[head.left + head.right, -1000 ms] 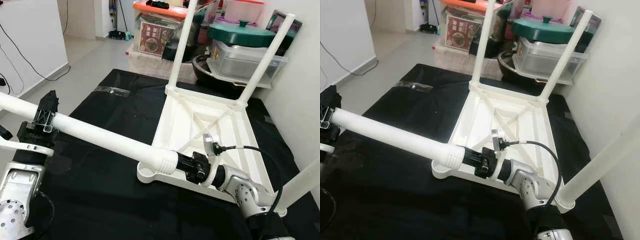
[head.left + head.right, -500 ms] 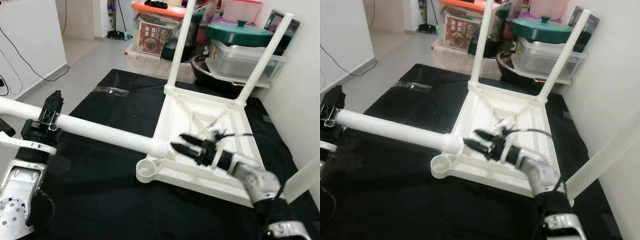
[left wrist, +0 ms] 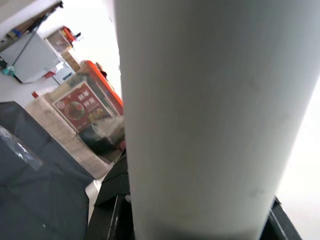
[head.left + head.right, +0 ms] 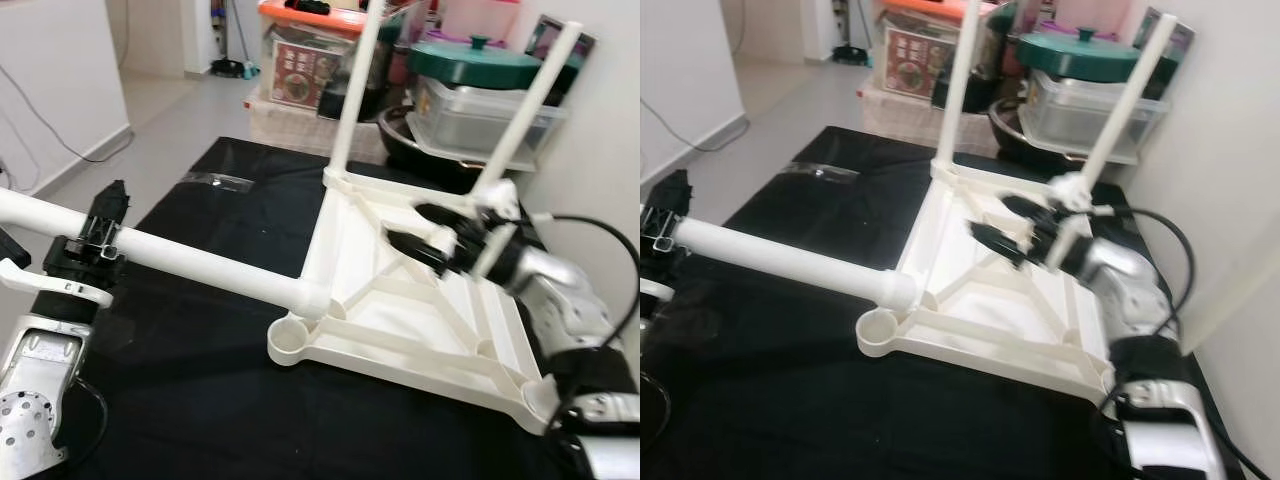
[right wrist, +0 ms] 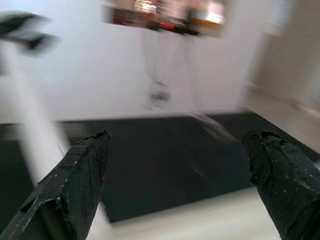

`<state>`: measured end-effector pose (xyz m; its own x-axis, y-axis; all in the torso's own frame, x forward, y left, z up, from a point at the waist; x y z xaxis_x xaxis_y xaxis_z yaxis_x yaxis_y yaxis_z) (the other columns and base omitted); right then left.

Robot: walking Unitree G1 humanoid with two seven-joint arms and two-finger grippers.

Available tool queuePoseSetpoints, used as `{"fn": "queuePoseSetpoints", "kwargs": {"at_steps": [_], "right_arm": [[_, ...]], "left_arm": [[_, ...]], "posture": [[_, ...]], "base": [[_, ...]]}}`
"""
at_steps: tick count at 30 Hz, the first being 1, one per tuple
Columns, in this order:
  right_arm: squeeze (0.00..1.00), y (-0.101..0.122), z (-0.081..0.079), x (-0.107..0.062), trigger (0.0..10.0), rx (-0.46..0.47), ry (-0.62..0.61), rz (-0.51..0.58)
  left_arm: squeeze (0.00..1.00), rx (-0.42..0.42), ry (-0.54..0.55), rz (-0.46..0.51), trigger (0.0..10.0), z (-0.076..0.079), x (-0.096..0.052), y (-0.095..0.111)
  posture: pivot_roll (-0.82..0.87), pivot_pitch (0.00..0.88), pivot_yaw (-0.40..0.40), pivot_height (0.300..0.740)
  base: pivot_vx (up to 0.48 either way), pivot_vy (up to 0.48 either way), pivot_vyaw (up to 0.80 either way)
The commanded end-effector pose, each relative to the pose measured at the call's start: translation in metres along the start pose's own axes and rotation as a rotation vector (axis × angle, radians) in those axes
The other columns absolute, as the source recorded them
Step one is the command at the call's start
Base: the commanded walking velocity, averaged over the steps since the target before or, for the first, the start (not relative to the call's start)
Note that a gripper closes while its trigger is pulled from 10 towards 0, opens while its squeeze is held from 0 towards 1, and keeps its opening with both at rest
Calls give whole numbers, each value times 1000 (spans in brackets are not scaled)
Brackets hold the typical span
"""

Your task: Building children table

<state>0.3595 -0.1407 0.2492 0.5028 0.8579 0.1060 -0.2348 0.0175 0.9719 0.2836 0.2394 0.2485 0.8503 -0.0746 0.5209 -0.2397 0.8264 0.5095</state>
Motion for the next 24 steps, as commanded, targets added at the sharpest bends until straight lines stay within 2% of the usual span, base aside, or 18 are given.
{"fn": "queuePoseSetpoints", "kwargs": {"at_steps": [1,2,3,4,5,6,7,10,11,12,21,24], "right_arm": [[1000,1,-11,10,10000,6,52,-25],[1000,1,-11,10,10000,6,52,-25],[690,-6,-28,29,10000,7,98,-82],[0,-10,-44,45,10000,32,141,-114],[0,-10,-44,45,10000,32,141,-114],[0,-13,-55,55,10000,47,163,-134],[0,-13,-55,55,10000,47,163,-134],[0,-22,-82,71,10000,93,242,-174],[0,-22,-82,71,10000,93,242,-174],[0,-26,-89,73,10000,99,263,-194],[0,-39,-101,79,10000,82,282,-257],[0,-46,-107,88,10000,11,289,-320]], "left_arm": [[0,6,0,-14,0,-1,1,-4],[0,6,0,-14,0,-1,1,-4],[0,10,1,-22,0,-1,3,-7],[0,16,0,-30,0,0,4,-11],[0,16,0,-30,0,0,4,-11],[0,19,0,-34,0,1,4,-13],[0,19,0,-34,0,1,4,-13],[0,33,-5,-45,0,3,5,-15],[0,33,-5,-45,0,3,5,-15],[0,38,-7,-48,0,3,5,-15],[0,47,-14,-69,0,4,8,-21],[0,54,-25,-96,0,5,12,-28]], "posture": [[147,0,-113,740],[147,0,-113,740],[154,0,-114,740],[163,0,-118,740],[163,0,-118,740],[163,0,-118,740],[163,0,-118,740],[166,0,-118,740],[166,0,-118,740],[166,0,-118,740],[157,0,-108,740],[145,0,-102,740]], "base": [[0,0,0],[0,0,0],[0,0,0],[0,0,0],[0,0,0],[0,0,0],[0,0,0],[0,0,0],[0,0,0],[0,0,0],[0,0,0],[0,0,0]]}}
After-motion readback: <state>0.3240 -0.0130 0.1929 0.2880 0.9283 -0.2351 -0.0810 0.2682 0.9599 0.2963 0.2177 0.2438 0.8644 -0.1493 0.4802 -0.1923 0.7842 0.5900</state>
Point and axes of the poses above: a point about 5 cm out from each wrist's last joint towards the gripper, its own x axis pointing out of the wrist towards the gripper, its own y axis along the axis of the wrist's last joint, z = x × y, the point moved 3 cm from there along x, pointing out of the wrist towards the gripper, and after that the axes turned 2 degrees about -x, right-handed, at the moved point
